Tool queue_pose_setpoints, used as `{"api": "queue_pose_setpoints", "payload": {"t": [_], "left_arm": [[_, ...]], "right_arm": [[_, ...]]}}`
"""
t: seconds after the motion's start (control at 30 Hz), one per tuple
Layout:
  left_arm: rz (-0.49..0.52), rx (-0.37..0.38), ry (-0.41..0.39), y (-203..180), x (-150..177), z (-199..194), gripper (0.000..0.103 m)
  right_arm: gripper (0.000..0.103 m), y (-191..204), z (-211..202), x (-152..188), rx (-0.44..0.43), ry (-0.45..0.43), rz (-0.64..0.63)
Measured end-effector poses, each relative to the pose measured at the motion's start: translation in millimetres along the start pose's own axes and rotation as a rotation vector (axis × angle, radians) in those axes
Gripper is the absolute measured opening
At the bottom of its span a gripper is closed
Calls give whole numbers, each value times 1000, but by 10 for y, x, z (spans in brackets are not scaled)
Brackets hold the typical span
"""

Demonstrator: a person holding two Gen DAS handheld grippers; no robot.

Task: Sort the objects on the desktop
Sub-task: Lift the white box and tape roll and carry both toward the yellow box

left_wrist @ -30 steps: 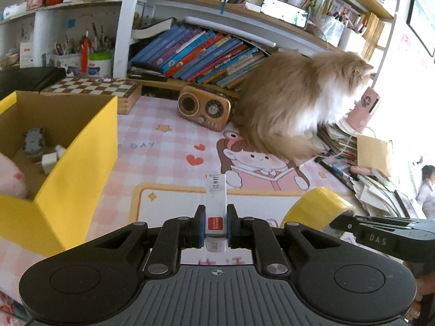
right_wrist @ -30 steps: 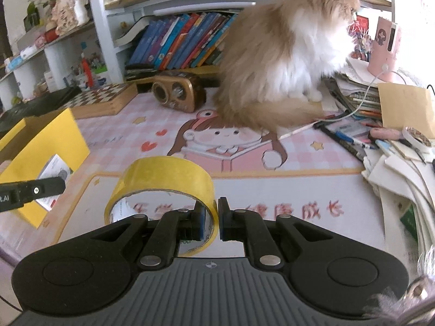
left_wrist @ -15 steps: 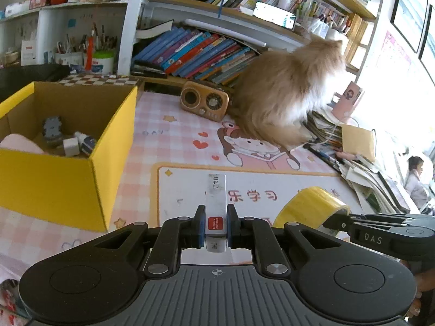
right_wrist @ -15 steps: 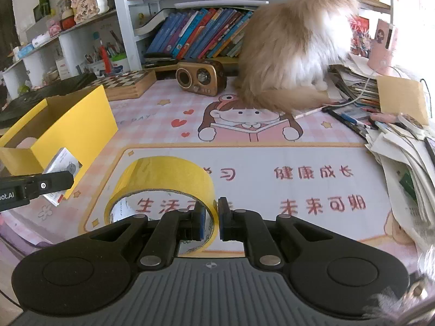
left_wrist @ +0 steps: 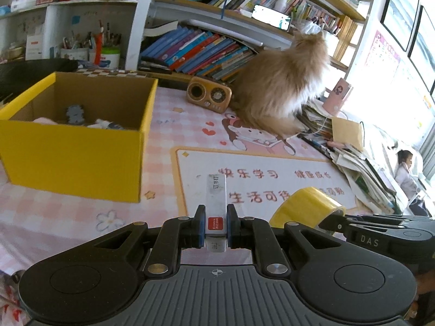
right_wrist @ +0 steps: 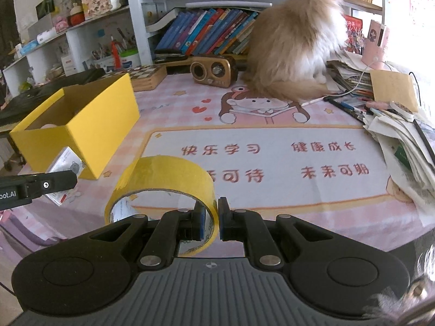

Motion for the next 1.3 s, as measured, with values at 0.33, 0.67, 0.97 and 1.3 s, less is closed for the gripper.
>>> {"api": "queue_pose_setpoints", "payload": {"t": [0.33,0.67,0.97,1.3], "left_arm": [[-10,-14,10,273,263,-384,13],[-52,-59,9,549,475,-711,13],[-112,-133,-19,852,594,-990,13],[-175,-203,-49,1094,635,-1160,13]], "right_arm": [[9,422,-175,306,-20,14,-8],[9,826,-244,516,-68,38,-46],[9,1229,-223,584,-134,53,-116],[9,1606,-145,546,-208,64,-198]]}}
Point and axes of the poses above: each gripper's, at about its wrist camera, not at the fingertips, and z roughly the way its jaws point, y to its left, x to its underside, the point moved 6 cm from there along z, roughly the way its jaws point, and after that the axes turned 6 degrees about z, right-handed, at the moved point
